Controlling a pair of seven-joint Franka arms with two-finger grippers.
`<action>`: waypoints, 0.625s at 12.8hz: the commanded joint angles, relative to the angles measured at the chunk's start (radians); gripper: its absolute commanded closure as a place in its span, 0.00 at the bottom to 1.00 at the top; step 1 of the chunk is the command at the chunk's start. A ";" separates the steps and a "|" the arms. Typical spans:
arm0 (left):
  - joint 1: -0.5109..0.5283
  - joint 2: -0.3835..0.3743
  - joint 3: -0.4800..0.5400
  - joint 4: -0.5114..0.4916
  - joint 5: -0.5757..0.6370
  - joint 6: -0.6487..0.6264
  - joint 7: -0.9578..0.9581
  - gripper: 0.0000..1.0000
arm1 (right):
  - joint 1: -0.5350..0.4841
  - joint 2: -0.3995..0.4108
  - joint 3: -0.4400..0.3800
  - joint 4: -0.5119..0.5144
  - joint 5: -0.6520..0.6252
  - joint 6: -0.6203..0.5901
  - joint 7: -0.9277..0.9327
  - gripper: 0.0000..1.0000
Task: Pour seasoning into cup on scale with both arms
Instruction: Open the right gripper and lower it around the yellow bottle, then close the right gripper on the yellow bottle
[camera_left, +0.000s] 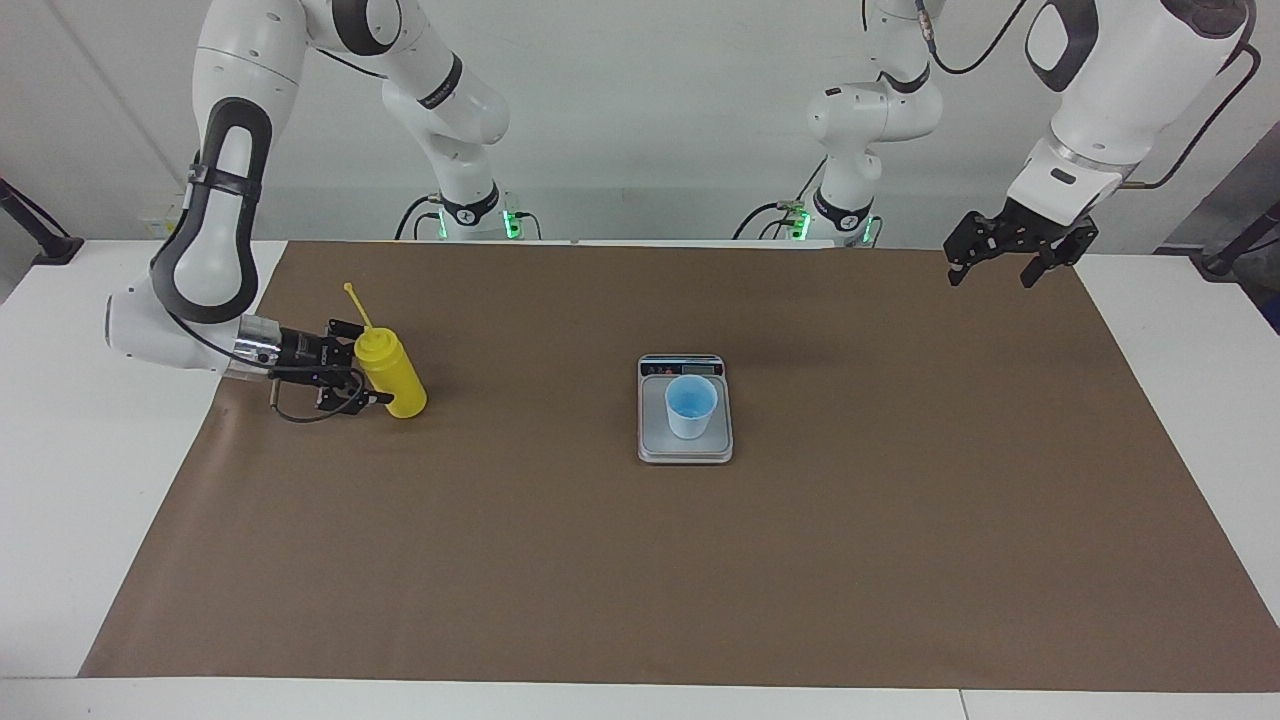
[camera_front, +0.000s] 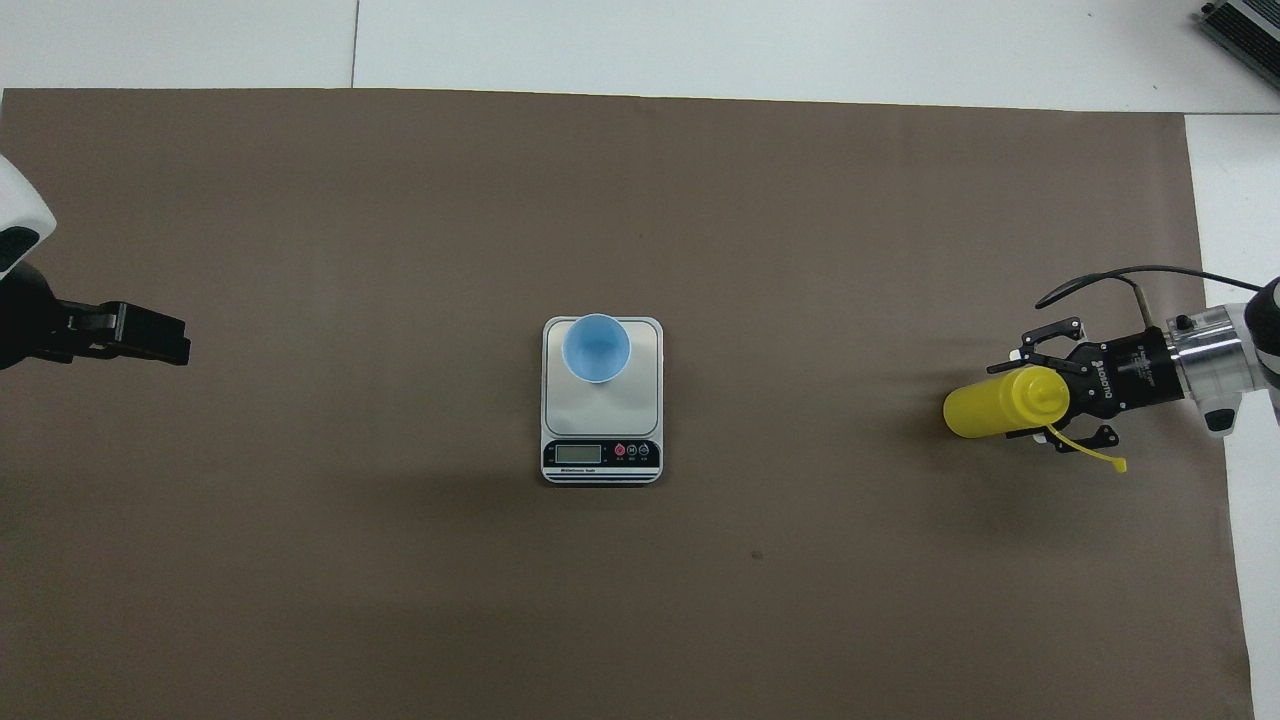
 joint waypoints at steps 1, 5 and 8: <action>0.002 -0.017 -0.003 -0.009 0.016 0.003 0.015 0.00 | -0.015 -0.032 0.005 -0.028 0.033 -0.017 -0.013 0.91; 0.004 0.035 -0.006 0.057 0.019 -0.022 0.016 0.00 | 0.009 -0.092 0.008 -0.017 0.026 -0.014 0.051 0.94; 0.001 0.031 -0.005 0.043 0.019 -0.011 0.016 0.00 | 0.088 -0.145 0.008 -0.007 0.017 -0.001 0.154 0.94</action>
